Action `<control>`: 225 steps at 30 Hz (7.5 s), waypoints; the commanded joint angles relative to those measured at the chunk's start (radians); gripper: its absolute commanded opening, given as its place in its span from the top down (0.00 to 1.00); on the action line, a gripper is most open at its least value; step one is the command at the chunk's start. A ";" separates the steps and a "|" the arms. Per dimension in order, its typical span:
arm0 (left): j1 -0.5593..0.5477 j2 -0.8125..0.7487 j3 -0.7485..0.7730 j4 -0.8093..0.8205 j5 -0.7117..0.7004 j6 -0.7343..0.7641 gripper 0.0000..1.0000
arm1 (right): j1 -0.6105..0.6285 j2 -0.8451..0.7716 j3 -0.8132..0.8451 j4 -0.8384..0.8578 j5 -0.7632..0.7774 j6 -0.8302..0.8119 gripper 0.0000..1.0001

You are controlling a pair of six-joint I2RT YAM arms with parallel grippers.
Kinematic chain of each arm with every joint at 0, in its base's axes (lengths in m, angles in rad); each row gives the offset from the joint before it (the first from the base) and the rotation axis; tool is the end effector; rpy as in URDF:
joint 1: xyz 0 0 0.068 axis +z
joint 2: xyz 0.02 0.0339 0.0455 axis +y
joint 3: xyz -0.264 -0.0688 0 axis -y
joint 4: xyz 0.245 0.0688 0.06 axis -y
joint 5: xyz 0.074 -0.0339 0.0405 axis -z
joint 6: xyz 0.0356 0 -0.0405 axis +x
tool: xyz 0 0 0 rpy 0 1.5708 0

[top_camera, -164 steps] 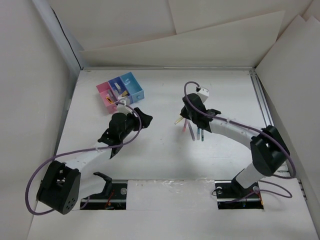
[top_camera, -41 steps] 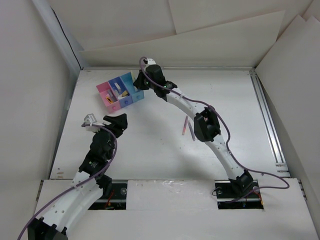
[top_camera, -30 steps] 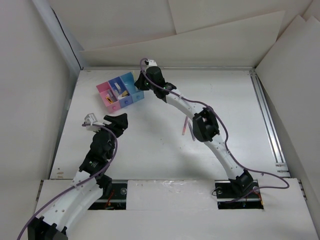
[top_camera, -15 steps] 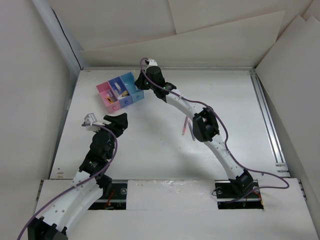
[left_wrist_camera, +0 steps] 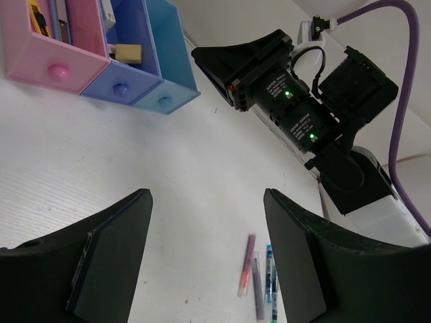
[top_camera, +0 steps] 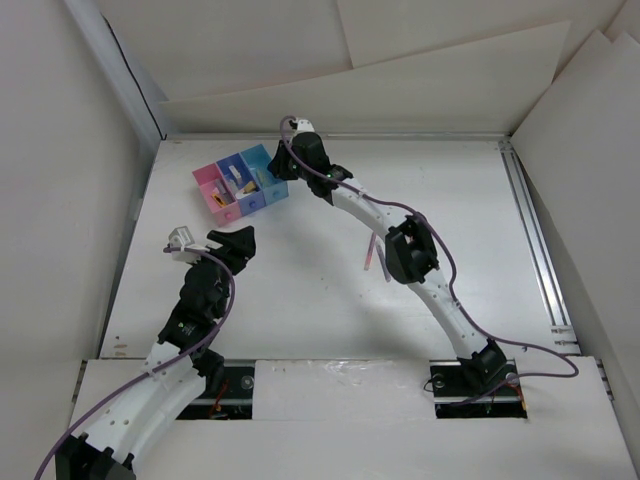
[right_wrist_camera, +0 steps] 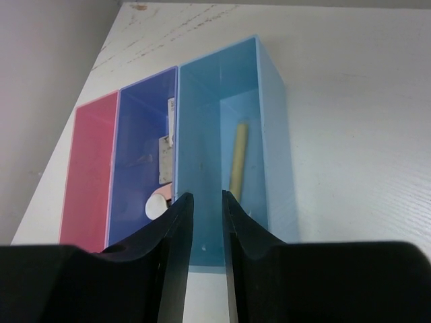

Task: Sort the stationery into containers
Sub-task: Place the pen in the storage box, then pick up the pen from the center of the board, then place the pen in the storage box, then pick up the pen from the center of the board.

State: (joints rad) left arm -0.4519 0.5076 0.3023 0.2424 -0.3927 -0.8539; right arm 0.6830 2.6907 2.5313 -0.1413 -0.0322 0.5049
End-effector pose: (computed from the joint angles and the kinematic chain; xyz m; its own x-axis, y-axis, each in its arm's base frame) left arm 0.1393 -0.0525 0.2546 -0.0229 -0.7631 -0.6459 0.0642 0.6436 -0.7627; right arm 0.4753 0.3882 0.2164 -0.5178 0.2020 -0.8313 -0.4618 0.7520 0.4704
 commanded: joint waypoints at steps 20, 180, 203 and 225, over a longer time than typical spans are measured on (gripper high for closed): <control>-0.002 0.121 0.011 0.144 0.201 0.122 0.36 | 0.026 -0.887 -0.954 0.243 0.388 0.050 0.97; 0.285 1.484 1.268 -0.143 0.123 0.246 0.67 | -0.007 -1.415 -1.721 0.112 0.399 0.219 0.38; -0.153 1.042 0.631 0.211 0.241 0.196 0.56 | -0.057 -1.276 -1.753 -0.050 0.422 0.320 0.57; -0.153 0.767 0.322 0.302 0.499 0.214 0.55 | -0.057 -1.168 -1.744 -0.092 0.391 0.373 0.61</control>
State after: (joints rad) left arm -0.6060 1.3037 0.6331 0.4904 0.0658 -0.6586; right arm 0.6342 1.5051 0.7441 -0.2188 0.3553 0.8616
